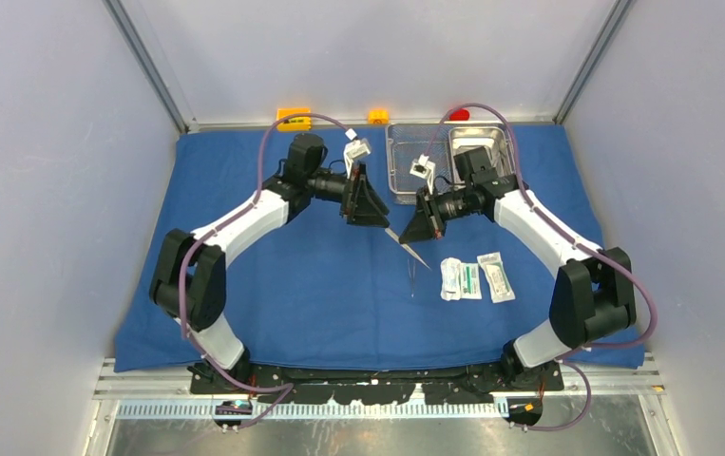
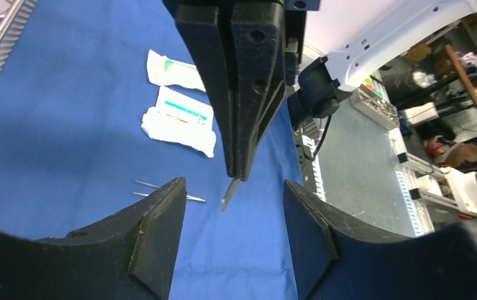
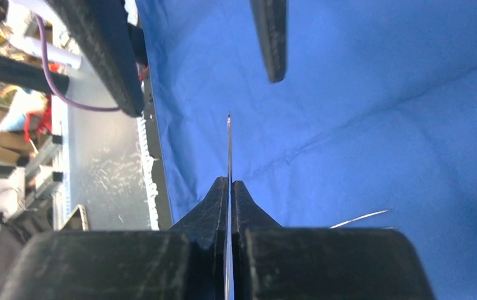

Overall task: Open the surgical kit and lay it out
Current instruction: Place the medical item in the surgical kit.

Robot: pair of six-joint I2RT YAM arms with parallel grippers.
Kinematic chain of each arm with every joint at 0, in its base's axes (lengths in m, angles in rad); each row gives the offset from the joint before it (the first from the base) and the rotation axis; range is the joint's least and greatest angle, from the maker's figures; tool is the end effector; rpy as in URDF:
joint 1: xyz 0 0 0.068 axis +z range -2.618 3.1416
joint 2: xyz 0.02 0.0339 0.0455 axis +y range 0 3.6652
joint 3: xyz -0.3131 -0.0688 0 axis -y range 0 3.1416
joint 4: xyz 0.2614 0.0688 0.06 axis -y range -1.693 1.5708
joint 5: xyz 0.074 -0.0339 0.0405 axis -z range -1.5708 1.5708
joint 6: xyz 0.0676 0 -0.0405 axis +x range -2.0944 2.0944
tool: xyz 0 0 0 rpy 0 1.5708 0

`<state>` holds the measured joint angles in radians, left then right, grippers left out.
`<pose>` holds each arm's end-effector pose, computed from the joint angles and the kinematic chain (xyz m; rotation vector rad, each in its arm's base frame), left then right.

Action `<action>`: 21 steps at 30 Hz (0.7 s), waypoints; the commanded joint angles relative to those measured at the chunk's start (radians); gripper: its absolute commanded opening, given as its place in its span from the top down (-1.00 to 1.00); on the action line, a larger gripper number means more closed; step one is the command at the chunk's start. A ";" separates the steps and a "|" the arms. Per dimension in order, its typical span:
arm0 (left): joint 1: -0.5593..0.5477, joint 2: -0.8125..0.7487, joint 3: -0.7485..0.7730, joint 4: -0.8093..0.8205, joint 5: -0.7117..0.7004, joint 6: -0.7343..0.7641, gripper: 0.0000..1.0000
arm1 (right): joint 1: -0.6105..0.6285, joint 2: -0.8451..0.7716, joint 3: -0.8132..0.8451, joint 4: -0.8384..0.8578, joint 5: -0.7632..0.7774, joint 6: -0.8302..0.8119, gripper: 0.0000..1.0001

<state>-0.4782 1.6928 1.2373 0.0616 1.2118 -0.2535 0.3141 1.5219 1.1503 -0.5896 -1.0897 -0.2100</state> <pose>0.3344 -0.2446 0.3256 1.0604 1.7474 -1.6432 0.2956 0.1591 0.3009 -0.9944 2.0563 1.3947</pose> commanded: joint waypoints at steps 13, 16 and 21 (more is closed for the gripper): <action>-0.006 -0.089 -0.002 -0.306 -0.151 0.307 -0.22 | 0.079 -0.089 0.028 -0.066 0.241 -0.135 0.99; -0.013 -0.083 0.002 -0.365 -0.104 0.418 -0.24 | 0.087 -0.091 0.042 -0.098 0.236 -0.176 0.99; -0.064 -0.053 0.026 -0.435 -0.097 0.591 -0.24 | 0.112 -0.085 0.064 -0.126 0.229 -0.205 0.99</action>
<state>-0.4992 1.6360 1.2278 -0.2977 1.0691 0.1478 0.4061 1.4757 1.1633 -0.6937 -0.8574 -0.3607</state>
